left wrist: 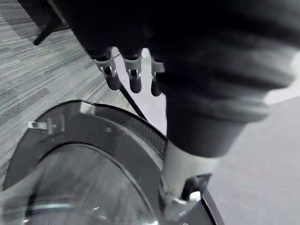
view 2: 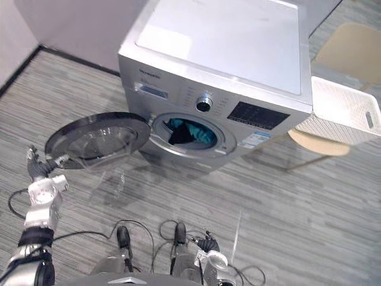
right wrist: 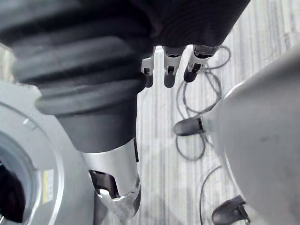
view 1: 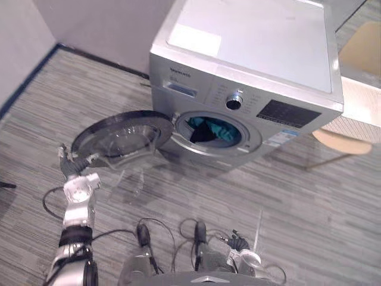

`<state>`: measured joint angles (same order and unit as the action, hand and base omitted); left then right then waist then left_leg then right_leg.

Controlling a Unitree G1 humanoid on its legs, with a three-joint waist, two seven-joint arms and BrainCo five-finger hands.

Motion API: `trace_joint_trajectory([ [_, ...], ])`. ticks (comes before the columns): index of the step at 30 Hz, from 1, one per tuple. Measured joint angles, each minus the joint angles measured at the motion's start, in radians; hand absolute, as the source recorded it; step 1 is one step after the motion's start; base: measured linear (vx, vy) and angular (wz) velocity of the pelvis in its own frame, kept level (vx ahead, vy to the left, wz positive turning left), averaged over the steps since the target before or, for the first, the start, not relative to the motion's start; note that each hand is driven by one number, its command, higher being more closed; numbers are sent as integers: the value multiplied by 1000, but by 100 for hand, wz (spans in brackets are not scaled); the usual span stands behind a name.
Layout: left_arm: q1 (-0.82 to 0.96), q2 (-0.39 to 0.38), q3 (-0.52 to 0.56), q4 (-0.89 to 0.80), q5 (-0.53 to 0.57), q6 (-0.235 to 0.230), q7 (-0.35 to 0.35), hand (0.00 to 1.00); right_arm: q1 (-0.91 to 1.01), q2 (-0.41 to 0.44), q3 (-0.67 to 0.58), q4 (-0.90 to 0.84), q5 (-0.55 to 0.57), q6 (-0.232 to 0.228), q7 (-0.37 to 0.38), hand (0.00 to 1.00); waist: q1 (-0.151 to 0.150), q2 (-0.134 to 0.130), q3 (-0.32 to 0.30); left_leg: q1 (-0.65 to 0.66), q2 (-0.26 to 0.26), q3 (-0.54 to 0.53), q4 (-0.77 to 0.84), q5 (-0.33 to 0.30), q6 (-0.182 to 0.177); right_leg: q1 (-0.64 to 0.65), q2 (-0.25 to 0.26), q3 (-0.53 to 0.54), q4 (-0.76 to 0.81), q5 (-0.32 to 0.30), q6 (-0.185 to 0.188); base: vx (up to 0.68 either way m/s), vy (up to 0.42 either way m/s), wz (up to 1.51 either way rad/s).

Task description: Pick up the laundry basket with both hands and put the clothes into the washing machine.

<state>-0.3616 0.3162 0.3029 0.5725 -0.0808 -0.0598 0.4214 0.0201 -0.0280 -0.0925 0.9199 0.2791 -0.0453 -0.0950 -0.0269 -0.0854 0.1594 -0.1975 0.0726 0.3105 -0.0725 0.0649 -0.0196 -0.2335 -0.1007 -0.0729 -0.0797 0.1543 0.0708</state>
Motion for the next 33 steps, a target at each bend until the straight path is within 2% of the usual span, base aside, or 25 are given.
trace_joint_trajectory([
  [1, -27, 19, 1, 11, -9, 0, 7, 0, -2, 2, 1, 0, 2, 0, 0, 0, 3, -7, 6, -9, 4, 8, 3, 0, 0, -13, 3, 12, 0, 9, 1, 21, -6, -37],
  [3, -145, 102, 0, 82, -41, -1, 26, 0, -19, 9, 10, 0, 11, -5, 0, 0, 5, -37, 44, -49, 17, 25, 29, -6, -1, -56, 13, 40, 0, 43, 8, 2, -8, -35],
  [4, -237, 151, -2, 154, -74, -2, 31, 0, -31, 13, 13, -1, 35, -8, 0, 0, 0, -51, 60, -95, 33, 27, 58, -13, 0, -94, 22, 50, 0, 79, 19, -27, -4, -19],
  [7, -314, 195, -19, 210, -94, -38, 32, 0, -33, 16, 26, -3, 50, -21, 0, 0, 9, -66, 94, -134, 53, 27, 108, -31, 0, -118, 34, 65, 0, 118, 21, -32, 9, -12],
  [8, -367, 224, -29, 258, -132, -42, 30, 0, -35, 16, 46, -7, 61, -22, 1, 0, 13, -77, 108, -157, 67, 25, 145, -47, -1, -125, 39, 66, 0, 133, 25, -65, 18, -8],
  [9, -417, 239, -31, 322, -168, -32, 26, 0, -35, 17, 62, -10, 72, -26, 1, 0, 12, -85, 112, -188, 81, 19, 185, -64, 0, -138, 46, 66, 0, 150, 26, -71, 17, -9],
  [13, -433, 229, -31, 375, -228, -32, 22, 0, -36, 16, 97, -23, 89, -38, 0, 0, 14, -99, 125, -248, 119, 16, 270, -100, 2, -169, 64, 67, -1, 210, 37, -66, 46, -15],
  [15, -365, 191, -31, 374, -232, -59, 12, 0, -36, 15, 109, -21, 89, -38, 0, 0, 18, -103, 126, -254, 126, 16, 297, -106, 1, -167, 68, 63, -1, 215, 31, -35, 58, -7],
  [17, -301, 164, -30, 362, -232, -61, -5, 0, -45, 14, 109, -6, 89, -38, 1, 0, 24, -102, 127, -253, 126, 18, 307, -106, 1, -162, 68, 59, -1, 215, 31, -26, 39, -3],
  [19, -207, 107, -48, 364, -231, -44, -43, 0, -62, 16, 107, 11, 88, -33, 1, 0, 24, -102, 127, -253, 122, 16, 316, -106, 1, -155, 65, 58, -1, 200, 11, -30, 42, 10],
  [20, -127, 34, -88, 379, -230, -31, -68, 0, -62, 17, 98, 11, 87, -27, 1, 0, 24, -102, 126, -249, 108, 14, 318, -108, 2, -145, 53, 54, -1, 166, -20, -18, 37, 19],
  [21, -90, -7, -111, 392, -229, -19, -88, 0, -63, 18, 90, 12, 86, -21, 1, 0, 24, -102, 126, -246, 101, 14, 318, -110, 1, -140, 47, 54, -1, 147, -34, -8, 38, 28],
  [23, 73, -155, -217, 445, -227, 24, -148, 0, -72, 19, 72, 26, 76, -13, 1, 0, 20, -101, 126, -227, 74, 19, 313, -115, -3, -114, 19, 52, 0, 65, -35, -1, 9, 15],
  [24, 109, -182, -252, 457, -227, 31, -160, 0, -78, 21, 72, 35, 76, -11, 1, 0, 22, -101, 125, -217, 73, 23, 310, -114, -4, -109, 17, 54, 5, 42, -30, -26, -29, 10],
  [25, 150, -220, -369, 437, -196, 40, -208, 0, -80, 24, 64, 41, 75, 0, 1, 0, 24, -95, 117, -184, 58, 22, 283, -95, -14, -92, 7, 56, 34, -56, -5, -30, -33, 7],
  [26, 158, -220, -416, 429, -179, 39, -224, 0, -82, 25, 59, 42, 75, 6, 2, 0, 28, -93, 114, -166, 53, 23, 270, -88, -15, -82, 1, 56, 39, -79, 1, -26, -27, 8],
  [27, 166, -223, -463, 415, -167, 38, -237, 0, -81, 26, 55, 42, 75, 7, 2, 0, 29, -85, 107, -147, 52, 25, 254, -80, -17, -75, 2, 56, 45, -85, -2, -32, -36, -4],
  [28, 193, -224, -582, 366, -152, 33, -268, 0, -62, 23, 48, 41, 76, 6, 6, 0, 21, -61, 65, -107, 43, 28, 196, -52, -21, -72, 1, 56, 66, -102, 0, -19, -39, -3],
  [29, 205, -223, -634, 335, -151, 32, -281, 0, -53, 20, 47, 40, 76, 5, 7, 0, 18, -50, 50, -89, 38, 28, 171, -40, -22, -65, 1, 56, 70, -113, 5, -2, -47, 0],
  [30, 227, -216, -739, 243, -152, 29, -305, 0, -34, 14, 36, 39, 77, 5, 10, 0, 17, -27, 13, -53, 27, 29, 117, -17, -22, -55, 0, 55, 74, -124, 10, 36, -19, 3],
  [31, 243, -215, -780, 192, -152, 27, -318, 0, -26, 10, 32, 39, 77, 5, 12, 0, 17, -16, -2, -34, 22, 29, 90, -6, -23, -46, -1, 54, 73, -127, 14, 79, -9, 5],
  [33, 306, -188, -916, -82, -189, 15, -396, 0, 5, -12, 29, 39, 77, 5, 26, 0, 17, 30, -60, 35, 4, 23, -3, 29, -23, -11, -1, 33, 70, -142, 34, 104, 3, 14],
])
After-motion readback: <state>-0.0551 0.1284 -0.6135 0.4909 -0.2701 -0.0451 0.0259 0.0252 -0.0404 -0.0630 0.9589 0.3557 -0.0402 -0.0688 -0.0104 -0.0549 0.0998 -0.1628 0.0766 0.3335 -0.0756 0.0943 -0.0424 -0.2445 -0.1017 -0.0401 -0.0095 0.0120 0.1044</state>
